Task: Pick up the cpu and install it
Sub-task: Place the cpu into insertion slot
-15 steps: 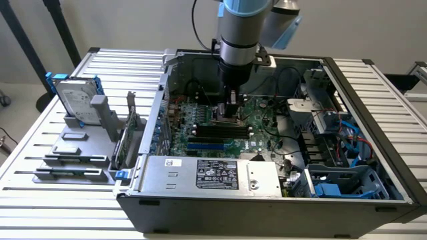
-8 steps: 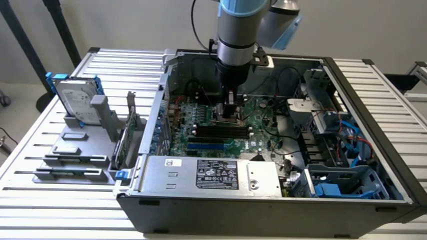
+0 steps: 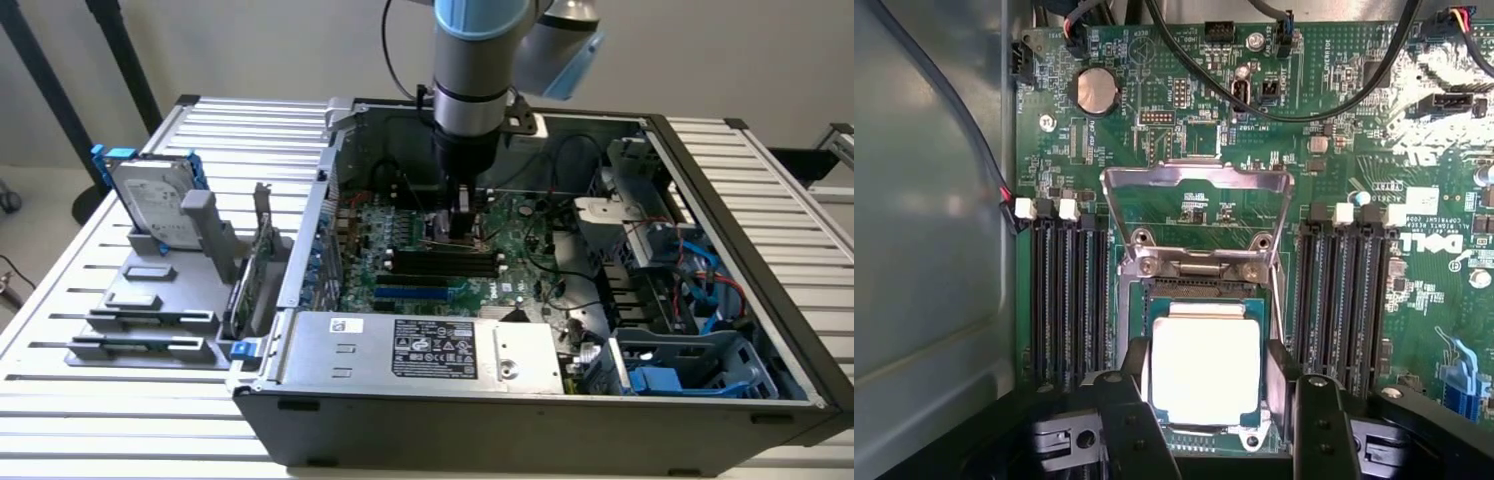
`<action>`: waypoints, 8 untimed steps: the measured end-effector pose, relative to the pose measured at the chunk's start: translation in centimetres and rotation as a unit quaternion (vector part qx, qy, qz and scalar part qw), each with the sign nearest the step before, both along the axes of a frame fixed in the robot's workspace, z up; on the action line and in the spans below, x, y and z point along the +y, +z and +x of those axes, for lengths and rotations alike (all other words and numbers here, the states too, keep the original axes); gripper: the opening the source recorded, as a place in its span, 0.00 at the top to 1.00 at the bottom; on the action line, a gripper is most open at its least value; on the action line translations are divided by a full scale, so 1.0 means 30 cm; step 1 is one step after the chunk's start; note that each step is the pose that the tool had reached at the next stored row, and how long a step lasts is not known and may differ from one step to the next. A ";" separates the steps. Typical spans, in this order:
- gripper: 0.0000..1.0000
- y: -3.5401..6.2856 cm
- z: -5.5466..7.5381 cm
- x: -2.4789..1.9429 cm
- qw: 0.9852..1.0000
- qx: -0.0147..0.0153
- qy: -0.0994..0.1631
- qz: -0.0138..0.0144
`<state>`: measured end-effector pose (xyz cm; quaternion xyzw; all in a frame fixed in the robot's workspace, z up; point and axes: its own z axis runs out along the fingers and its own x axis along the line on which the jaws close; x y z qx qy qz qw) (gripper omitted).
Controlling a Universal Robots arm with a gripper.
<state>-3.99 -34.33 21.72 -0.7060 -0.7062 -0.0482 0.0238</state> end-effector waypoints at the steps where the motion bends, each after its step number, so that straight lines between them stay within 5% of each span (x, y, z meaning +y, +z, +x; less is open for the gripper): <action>1: 0.45 -0.002 -0.001 0.000 1.000 -0.001 0.000 0.000; 8: 0.45 -0.006 -0.007 0.000 1.000 -0.001 -0.001 0.000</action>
